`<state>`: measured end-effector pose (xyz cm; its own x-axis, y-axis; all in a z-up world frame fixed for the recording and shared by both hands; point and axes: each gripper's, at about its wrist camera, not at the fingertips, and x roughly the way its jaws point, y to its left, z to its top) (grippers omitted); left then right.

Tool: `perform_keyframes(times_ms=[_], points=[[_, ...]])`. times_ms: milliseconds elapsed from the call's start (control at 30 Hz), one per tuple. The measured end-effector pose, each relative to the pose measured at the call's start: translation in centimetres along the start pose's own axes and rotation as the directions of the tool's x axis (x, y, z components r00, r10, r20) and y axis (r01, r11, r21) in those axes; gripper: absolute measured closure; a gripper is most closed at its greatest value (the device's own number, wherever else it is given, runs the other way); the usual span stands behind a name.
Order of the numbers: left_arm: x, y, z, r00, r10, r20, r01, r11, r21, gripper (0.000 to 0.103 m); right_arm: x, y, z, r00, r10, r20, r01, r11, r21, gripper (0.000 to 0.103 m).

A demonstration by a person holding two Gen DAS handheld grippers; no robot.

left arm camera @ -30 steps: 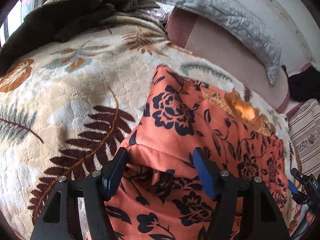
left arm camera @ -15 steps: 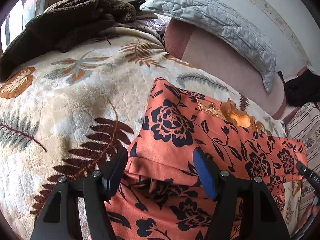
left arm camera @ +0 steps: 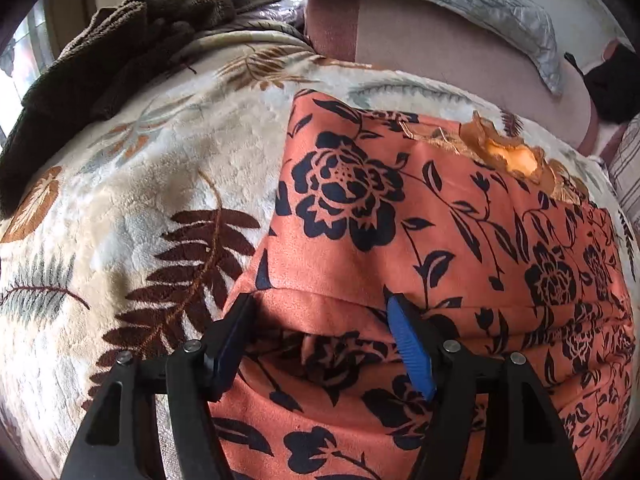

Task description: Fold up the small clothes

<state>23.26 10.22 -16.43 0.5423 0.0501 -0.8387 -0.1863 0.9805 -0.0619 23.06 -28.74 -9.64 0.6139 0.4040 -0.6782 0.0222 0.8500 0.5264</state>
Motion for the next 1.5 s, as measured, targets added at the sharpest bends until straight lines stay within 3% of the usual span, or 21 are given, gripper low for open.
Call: perform_keyframes(times_ms=[33,100,200,300,367,400,467,567,667,733,800,933,1033,1067,1100,1133,1200,1267,1400,1433,1500], points=[[-0.4,0.0,0.1,1.000,-0.002,0.006,0.002,1.000,-0.009,0.033,1.3,-0.2,-0.7,0.998,0.035,-0.042,-0.035,0.999,0.022,0.029],[-0.6,0.1,0.2,1.000,-0.013,0.008,0.014,1.000,-0.017,0.033,4.3,-2.8,-1.9,0.988,0.005,-0.157,0.018,0.990,0.141,0.031],[-0.2,0.4,0.1,1.000,-0.020,-0.012,0.019,0.999,-0.025,0.033,3.1,-4.3,-2.1,0.993,0.078,-0.085,-0.053,0.963,0.265,0.032],[-0.1,1.2,0.3,0.999,-0.043,-0.021,0.041,0.997,-0.060,0.033,1.6,-2.3,-1.2,0.992,0.121,-0.031,-0.114,0.981,0.158,0.025],[-0.6,2.0,0.2,0.998,-0.067,-0.012,0.066,0.992,-0.112,0.033,3.0,-2.8,-1.2,0.996,-0.003,-0.084,0.013,0.993,0.119,0.020],[-0.8,2.4,0.2,0.996,-0.085,-0.006,0.084,0.987,-0.140,0.033,4.3,-3.9,-1.4,0.991,-0.024,-0.129,0.042,0.989,0.144,0.026],[-0.9,3.2,0.2,0.995,-0.105,0.001,0.103,0.979,-0.175,0.033,3.7,-3.6,-0.8,0.995,-0.023,-0.101,0.041,0.983,0.179,0.024],[-0.4,3.9,0.2,0.993,-0.114,-0.023,0.108,0.974,-0.197,0.037,2.5,0.6,0.4,0.997,0.059,-0.045,-0.055,0.994,0.094,0.024],[-2.1,5.4,0.4,0.978,-0.202,0.051,0.208,0.932,-0.295,0.037,3.7,6.0,0.5,0.980,0.169,-0.103,-0.167,0.986,0.021,0.024],[-3.4,6.6,0.5,0.962,-0.243,0.123,0.271,0.900,-0.341,0.037,5.2,9.8,0.0,0.953,0.256,-0.165,-0.261,0.965,-0.010,0.024],[-3.7,8.1,0.6,0.967,-0.210,0.141,0.250,0.884,-0.396,0.037,7.6,13.5,-0.9,0.906,0.360,-0.224,-0.367,0.930,0.007,0.024],[-3.7,12.4,0.0,0.987,-0.079,0.140,0.144,0.822,-0.552,0.037,13.6,18.9,-3.1,0.770,0.541,-0.337,-0.527,0.838,0.141,0.024],[-3.8,15.2,-0.4,0.988,-0.036,0.148,0.124,0.759,-0.640,0.037,18.5,21.5,-5.1,0.684,0.618,-0.387,-0.570,0.784,0.245,0.024],[-3.7,15.7,-0.4,0.989,-0.034,0.147,0.122,0.752,-0.648,0.037,20.0,21.8,-5.7,0.676,0.614,-0.407,-0.568,0.786,0.243,0.024],[-3.5,15.9,-0.3,0.989,-0.040,0.140,0.123,0.750,-0.650,0.037,21.6,21.7,-6.2,0.717,0.554,-0.423,-0.511,0.830,0.222,0.025],[-3.3,15.9,-0.3,0.990,-0.055,0.132,0.128,0.751,-0.647,0.037,23.3,20.9,-6.8,0.738,0.506,-0.446,-0.440,0.863,0.249,0.029],[-3.1,15.7,-0.3,0.989,-0.081,0.121,0.140,0.750,-0.646,0.037,23.5,20.7,-6.4,0.740,0.512,-0.436,-0.429,0.859,0.281,0.029],[-3.2,15.5,-0.2,0.988,-0.090,0.124,0.149,0.749,-0.646,0.037,21.8,22.6,-5.2,0.719,0.557,-0.415,-0.506,0.830,0.236,0.028],[-3.4,14.6,0.1,0.985,-0.105,0.136,0.167,0.761,-0.627,0.037,23.9,24.7,-4.4,0.737,0.525,-0.426,-0.495,0.848,0.188,0.019],[-3.4,14.3,0.2,0.985,-0.108,0.132,0.167,0.769,-0.617,0.037,25.6,24.1,-4.3,0.755,0.470,-0.458,-0.435,0.881,0.188,0.022],[-3.4,14.1,0.2,0.986,-0.105,0.128,0.162,0.778,-0.606,0.037,27.1,22.9,-4.3,0.767,0.478,-0.427,-0.397,0.878,0.269,0.027]])
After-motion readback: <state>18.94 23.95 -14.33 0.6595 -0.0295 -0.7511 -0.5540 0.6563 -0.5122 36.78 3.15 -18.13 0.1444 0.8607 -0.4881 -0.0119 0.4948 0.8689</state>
